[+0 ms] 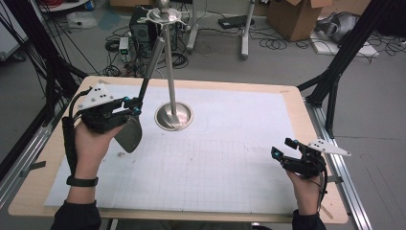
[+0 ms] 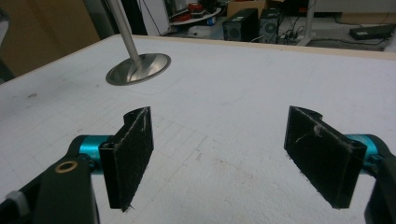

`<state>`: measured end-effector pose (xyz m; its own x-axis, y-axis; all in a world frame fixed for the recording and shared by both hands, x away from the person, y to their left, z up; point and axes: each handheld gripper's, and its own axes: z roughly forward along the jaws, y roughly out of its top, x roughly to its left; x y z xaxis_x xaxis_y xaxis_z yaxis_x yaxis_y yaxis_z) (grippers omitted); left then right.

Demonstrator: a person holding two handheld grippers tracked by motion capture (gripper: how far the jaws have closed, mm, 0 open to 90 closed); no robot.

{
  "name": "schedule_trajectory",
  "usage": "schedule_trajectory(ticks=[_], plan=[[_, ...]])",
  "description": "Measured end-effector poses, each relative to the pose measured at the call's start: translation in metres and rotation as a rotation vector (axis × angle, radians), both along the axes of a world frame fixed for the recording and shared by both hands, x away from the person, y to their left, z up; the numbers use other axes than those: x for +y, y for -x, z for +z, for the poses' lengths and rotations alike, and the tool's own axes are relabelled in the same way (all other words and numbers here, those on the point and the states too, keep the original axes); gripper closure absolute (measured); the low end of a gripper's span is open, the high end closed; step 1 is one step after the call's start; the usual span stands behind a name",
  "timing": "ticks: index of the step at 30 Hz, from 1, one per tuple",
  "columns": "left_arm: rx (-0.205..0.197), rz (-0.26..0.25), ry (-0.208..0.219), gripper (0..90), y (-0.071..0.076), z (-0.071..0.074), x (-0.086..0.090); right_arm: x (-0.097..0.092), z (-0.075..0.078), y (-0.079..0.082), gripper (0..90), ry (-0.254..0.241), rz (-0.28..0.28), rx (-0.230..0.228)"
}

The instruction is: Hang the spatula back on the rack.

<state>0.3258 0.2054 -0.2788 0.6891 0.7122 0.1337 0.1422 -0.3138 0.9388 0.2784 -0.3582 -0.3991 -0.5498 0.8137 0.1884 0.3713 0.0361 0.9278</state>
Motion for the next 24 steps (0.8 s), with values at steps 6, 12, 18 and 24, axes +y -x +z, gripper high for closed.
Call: schedule_trajectory(ticks=[6, 12, 18, 24], plan=[[0.006, 0.034, 0.006, 75.0, -0.005, -0.003, 0.001, 0.000, -0.001, -0.001, 22.5, 0.001, 0.000, -0.004], [0.011, 0.058, 0.004, 75.0, -0.010, -0.003, -0.002, 0.000, -0.001, -0.001, 22.5, 0.003, 0.001, -0.003], [0.014, 0.063, 0.003, 75.0, -0.013, -0.003, -0.004, -0.001, -0.001, -0.001, 22.5, 0.003, 0.002, -0.004], [0.022, 0.085, 0.002, 74.9, -0.018, -0.005, -0.005, -0.001, -0.002, -0.001, 22.5, 0.004, 0.004, 0.001]])
